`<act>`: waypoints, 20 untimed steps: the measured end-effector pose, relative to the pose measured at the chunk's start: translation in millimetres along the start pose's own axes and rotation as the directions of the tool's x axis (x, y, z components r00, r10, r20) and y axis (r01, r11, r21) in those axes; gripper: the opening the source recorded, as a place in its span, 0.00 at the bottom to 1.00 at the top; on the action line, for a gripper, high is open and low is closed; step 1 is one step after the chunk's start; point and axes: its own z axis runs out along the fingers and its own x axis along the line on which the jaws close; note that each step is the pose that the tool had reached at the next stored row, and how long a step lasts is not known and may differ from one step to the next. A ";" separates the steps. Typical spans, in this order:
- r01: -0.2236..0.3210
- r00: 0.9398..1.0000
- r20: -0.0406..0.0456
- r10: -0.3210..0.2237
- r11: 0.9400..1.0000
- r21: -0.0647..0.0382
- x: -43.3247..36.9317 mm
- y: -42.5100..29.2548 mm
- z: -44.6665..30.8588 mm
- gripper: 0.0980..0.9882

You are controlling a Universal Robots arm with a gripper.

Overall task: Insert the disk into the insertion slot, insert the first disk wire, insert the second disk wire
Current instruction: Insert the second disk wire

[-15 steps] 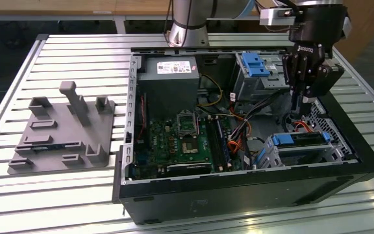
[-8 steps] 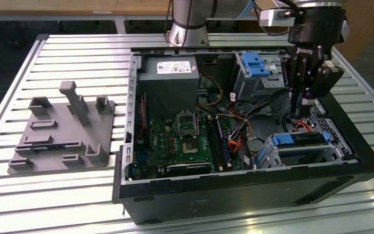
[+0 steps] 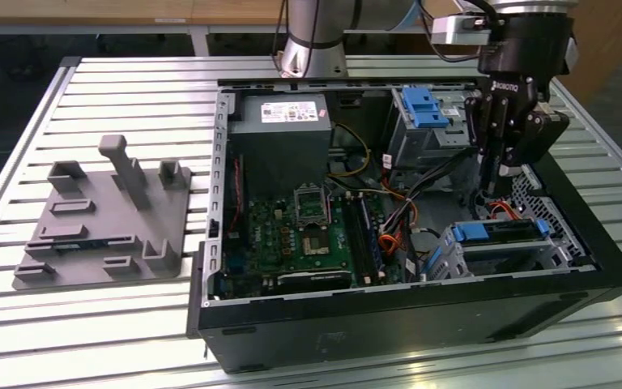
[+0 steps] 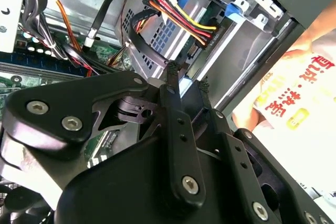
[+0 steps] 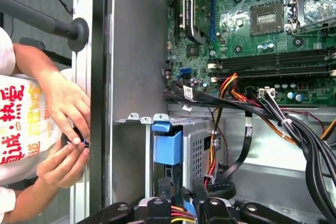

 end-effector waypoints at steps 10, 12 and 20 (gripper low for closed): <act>0.027 1.000 -0.001 -0.027 1.000 0.014 -0.7 -0.5 0.8 0.23; 0.027 1.000 0.000 -0.027 1.000 0.014 -1.0 -0.5 1.5 0.23; 0.027 1.000 0.001 -0.027 1.000 0.014 -1.6 -0.5 2.5 0.23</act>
